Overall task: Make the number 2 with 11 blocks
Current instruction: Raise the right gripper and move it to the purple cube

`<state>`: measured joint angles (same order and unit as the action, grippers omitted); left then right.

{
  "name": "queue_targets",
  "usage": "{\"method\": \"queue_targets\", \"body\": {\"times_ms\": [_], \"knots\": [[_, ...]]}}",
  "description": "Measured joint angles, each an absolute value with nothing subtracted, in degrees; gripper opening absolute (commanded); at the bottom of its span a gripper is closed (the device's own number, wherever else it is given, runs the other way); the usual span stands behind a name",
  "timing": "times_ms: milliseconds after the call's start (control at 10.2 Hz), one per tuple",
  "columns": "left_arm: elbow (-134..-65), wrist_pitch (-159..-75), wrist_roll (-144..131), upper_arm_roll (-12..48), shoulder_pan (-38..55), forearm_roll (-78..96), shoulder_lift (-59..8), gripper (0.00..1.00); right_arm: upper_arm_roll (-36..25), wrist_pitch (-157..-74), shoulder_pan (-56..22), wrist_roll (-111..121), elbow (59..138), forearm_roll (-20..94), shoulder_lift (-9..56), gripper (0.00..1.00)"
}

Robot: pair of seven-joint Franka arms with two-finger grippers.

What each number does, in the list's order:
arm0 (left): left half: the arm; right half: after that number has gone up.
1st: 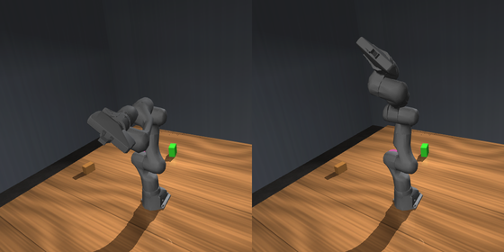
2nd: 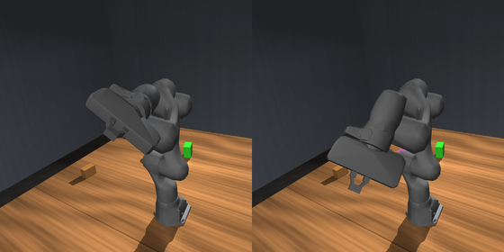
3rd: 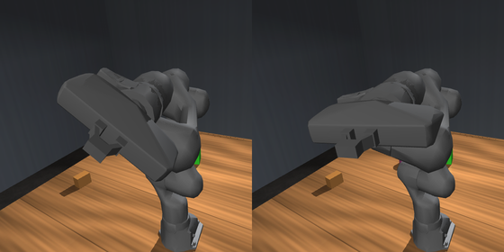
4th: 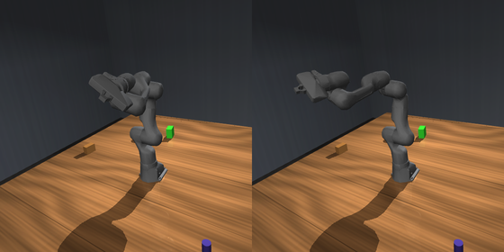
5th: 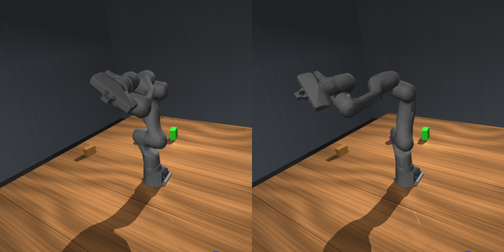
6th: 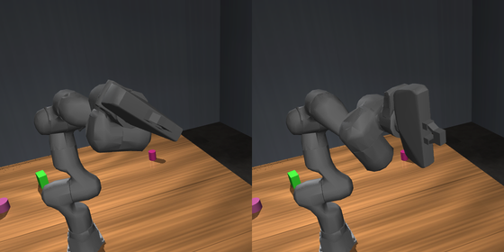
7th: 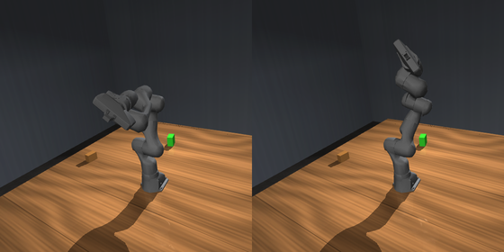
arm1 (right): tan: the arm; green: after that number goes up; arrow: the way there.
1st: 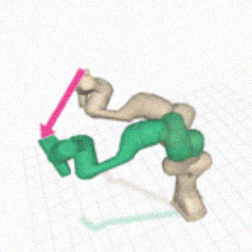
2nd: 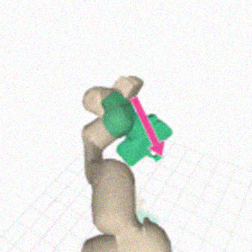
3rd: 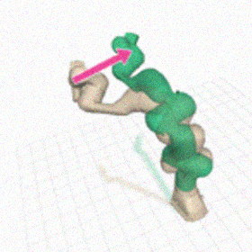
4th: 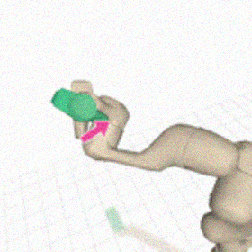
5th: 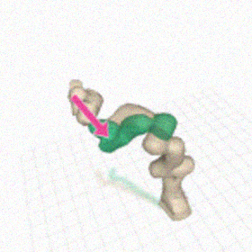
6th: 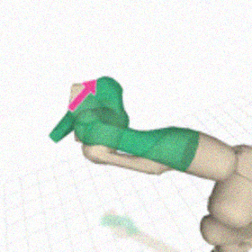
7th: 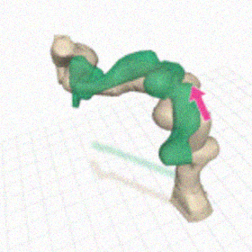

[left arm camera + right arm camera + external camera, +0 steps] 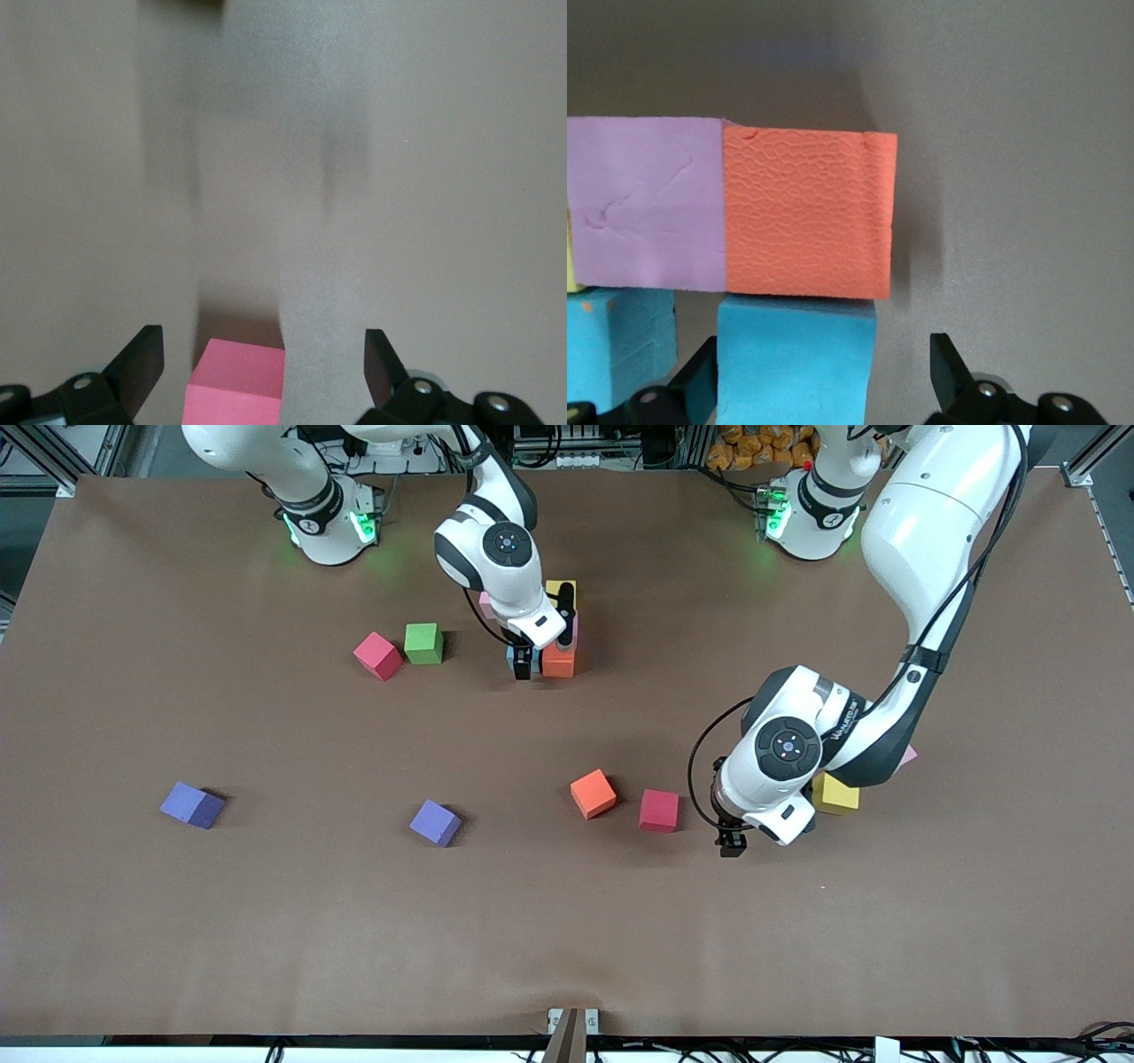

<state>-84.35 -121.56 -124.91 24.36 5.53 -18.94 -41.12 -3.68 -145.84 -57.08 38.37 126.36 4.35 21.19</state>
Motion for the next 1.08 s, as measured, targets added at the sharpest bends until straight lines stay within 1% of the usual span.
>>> {"method": "queue_targets", "body": {"times_ms": [197, 787, 1082], "knots": [[-84.4, -121.6, -124.9, 24.4, 5.5, -18.9, -41.1, 1.00, -3.7, -145.6, -57.1, 38.4, 126.1, 4.4, 20.7, 1.00], [-84.4, -121.6, -124.9, 24.3, 5.5, -18.9, -41.1, 1.00, -4.3, -141.2, -56.3, 38.8, 125.8, 4.4, 17.0, 1.00], [-84.4, -121.5, -124.6, 24.2, 5.5, -18.9, -41.1, 1.00, -4.5, -138.4, -53.5, 39.5, 125.7, 4.4, 13.8, 1.00]]}}
